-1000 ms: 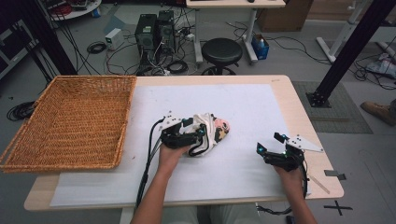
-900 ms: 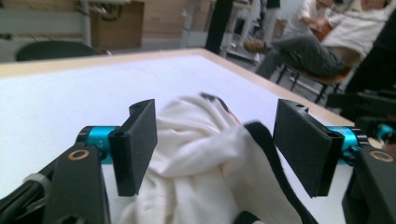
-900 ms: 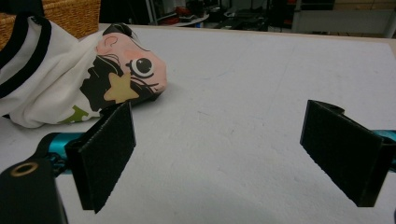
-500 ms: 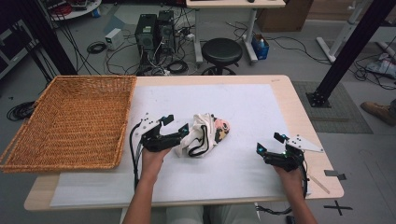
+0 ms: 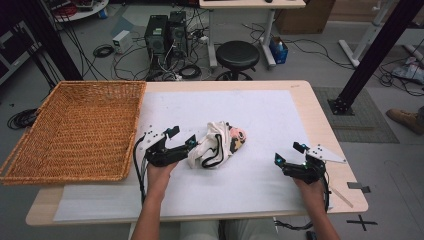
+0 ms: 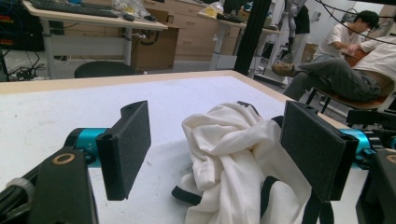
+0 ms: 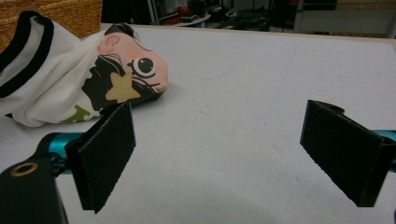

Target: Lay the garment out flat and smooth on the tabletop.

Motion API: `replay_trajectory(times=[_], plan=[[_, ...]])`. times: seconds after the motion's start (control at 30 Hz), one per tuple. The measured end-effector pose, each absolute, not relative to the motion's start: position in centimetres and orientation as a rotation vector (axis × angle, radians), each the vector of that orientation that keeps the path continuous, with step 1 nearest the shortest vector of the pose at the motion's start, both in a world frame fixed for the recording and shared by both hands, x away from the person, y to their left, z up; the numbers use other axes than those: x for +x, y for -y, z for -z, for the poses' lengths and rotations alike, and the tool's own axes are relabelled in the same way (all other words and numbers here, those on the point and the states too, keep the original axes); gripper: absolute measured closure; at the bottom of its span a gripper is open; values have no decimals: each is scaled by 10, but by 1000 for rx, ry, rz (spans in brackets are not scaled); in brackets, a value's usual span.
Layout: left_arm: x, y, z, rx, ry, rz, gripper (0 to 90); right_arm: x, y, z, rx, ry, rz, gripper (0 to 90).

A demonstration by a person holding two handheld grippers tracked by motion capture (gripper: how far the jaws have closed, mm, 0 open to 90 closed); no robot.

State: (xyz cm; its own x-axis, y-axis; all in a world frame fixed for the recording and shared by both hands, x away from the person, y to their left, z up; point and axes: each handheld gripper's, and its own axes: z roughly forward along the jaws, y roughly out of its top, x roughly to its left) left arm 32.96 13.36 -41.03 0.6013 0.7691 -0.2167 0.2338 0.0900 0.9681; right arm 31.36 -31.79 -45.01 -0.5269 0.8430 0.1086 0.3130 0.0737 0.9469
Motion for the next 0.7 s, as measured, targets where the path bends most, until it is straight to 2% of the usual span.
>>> replay_trajectory(times=[0.37,0.53,0.7], plan=[[334,-135,415,1494,-920,-482,247,313,314,449,1130,-1887,-1411,99],[336,-138,417,1491,-937,-485,248,321,288,447,1188,-1976,-1452,106],[337,-139,419,1504,-952,-469,250,331,216,443,1078,-2247,-1489,460]])
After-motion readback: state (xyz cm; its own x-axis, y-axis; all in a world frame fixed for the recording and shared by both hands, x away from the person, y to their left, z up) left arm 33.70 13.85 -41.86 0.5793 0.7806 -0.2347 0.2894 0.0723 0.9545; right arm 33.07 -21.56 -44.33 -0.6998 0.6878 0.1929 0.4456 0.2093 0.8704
